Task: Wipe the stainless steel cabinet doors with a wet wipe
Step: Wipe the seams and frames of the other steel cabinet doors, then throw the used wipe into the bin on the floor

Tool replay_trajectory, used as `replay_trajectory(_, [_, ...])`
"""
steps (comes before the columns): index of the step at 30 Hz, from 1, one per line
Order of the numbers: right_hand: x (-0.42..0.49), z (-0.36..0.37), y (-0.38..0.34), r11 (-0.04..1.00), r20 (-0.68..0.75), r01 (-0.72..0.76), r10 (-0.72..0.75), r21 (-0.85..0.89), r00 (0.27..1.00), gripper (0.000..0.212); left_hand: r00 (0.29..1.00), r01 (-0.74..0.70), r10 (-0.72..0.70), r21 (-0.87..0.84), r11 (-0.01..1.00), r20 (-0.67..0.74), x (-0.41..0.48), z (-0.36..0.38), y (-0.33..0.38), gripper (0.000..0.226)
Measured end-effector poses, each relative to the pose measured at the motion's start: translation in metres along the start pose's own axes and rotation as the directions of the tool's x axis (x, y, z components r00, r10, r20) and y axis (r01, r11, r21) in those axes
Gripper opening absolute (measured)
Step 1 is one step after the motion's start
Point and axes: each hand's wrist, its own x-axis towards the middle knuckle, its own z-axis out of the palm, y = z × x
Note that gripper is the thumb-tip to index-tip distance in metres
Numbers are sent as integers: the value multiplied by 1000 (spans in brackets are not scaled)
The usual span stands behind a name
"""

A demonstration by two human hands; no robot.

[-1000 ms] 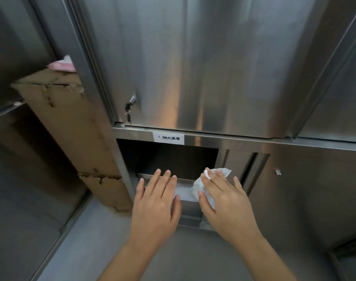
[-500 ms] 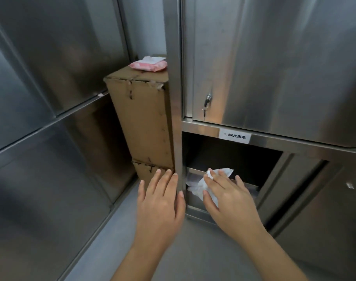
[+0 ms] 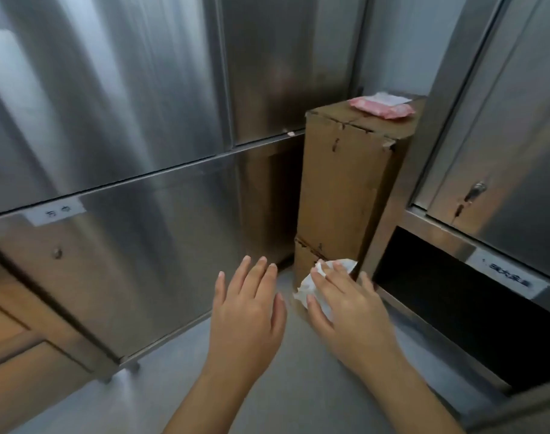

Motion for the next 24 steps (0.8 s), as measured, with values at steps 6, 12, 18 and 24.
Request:
replay_trajectory(6, [25,14,-17,952,0,224,-229,208,973,48,974,224,-217,160,961,-65,-9,-16,-11,46])
replay_trajectory(12, [35,27,-65,840,-25,405,-425,360,905,47,915,402,-386,281,871,-113,-44,-44,-36,47])
replay_trajectory(18, [29,23,-140,671,-120,573,-595,470,795,47,826,563,-524,354,747,-209,-92,-89,-65,46])
replay_trajectory(24, [0,6,-240,476,-237,699,-709,534,664,49,716,693,-624,429,579,-313,-164,-147,-102,46])
